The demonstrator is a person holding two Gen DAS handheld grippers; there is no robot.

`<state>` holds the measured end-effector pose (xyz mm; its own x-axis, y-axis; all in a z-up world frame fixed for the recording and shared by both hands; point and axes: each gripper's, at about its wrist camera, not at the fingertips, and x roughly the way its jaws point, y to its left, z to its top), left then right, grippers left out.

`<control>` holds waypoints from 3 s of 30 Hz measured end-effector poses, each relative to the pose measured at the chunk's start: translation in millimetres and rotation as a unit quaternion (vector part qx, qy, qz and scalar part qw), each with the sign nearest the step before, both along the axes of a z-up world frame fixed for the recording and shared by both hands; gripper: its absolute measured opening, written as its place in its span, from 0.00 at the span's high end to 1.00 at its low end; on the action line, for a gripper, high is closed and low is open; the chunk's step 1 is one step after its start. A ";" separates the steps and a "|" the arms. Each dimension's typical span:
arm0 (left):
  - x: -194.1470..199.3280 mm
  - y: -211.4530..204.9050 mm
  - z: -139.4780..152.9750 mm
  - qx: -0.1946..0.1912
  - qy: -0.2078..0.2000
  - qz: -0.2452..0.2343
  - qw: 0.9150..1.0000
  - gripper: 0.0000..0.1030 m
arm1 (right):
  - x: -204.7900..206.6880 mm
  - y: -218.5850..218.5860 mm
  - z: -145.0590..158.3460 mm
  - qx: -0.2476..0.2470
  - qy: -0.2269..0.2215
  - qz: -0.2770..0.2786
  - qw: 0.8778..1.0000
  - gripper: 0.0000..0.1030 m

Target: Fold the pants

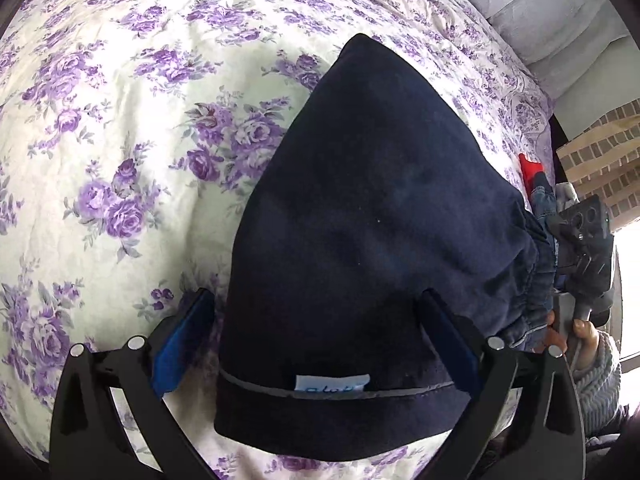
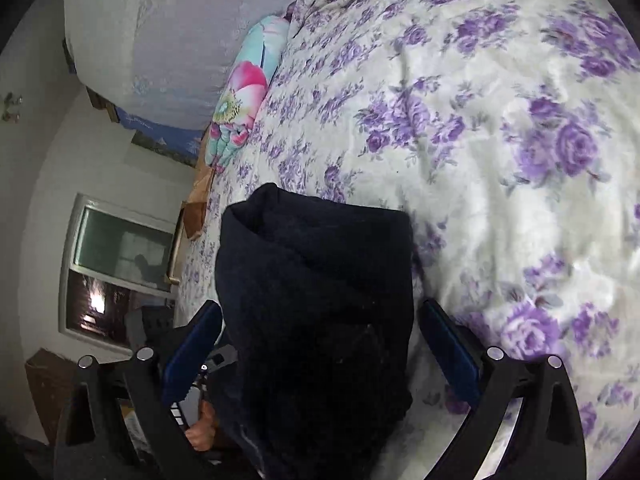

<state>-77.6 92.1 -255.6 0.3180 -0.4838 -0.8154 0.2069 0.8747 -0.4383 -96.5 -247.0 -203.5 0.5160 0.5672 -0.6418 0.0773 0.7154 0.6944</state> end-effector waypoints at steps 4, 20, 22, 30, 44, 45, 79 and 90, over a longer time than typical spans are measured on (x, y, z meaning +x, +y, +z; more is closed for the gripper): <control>5.4 -10.8 1.5 0.009 -0.028 -0.018 0.999 0.04 | -2.7 16.5 0.1 -0.059 -0.026 0.028 0.998 0.03; -2.5 -18.2 0.7 0.013 -0.071 -0.049 0.996 0.04 | -4.5 16.3 -3.4 -0.072 -0.060 0.020 0.995 0.04; -0.1 -21.7 -0.5 0.026 -0.070 -0.049 0.996 0.04 | -4.8 16.5 -3.7 -0.075 -0.061 0.021 0.995 0.04; 0.0 -37.0 2.4 0.080 -0.087 -0.045 0.992 0.04 | -3.7 18.9 -5.5 -0.081 -0.055 0.020 0.995 0.04; -5.8 -49.0 9.2 0.127 -0.110 -0.028 0.985 0.04 | 2.5 20.9 -3.9 -0.086 -0.032 0.016 0.996 0.04; -5.1 -48.3 8.8 0.124 -0.108 -0.026 0.986 0.04 | 2.6 20.8 -3.9 -0.086 -0.031 0.016 0.996 0.04; 7.4 1.7 46.9 -0.034 -0.082 -0.001 0.996 0.73 | 31.6 21.3 99.9 -0.115 -0.104 0.059 0.986 0.53; 199.4 -75.4 143.1 -0.043 -0.200 -0.036 0.978 0.73 | 216.0 -64.5 180.9 -0.158 -0.183 0.018 0.970 0.53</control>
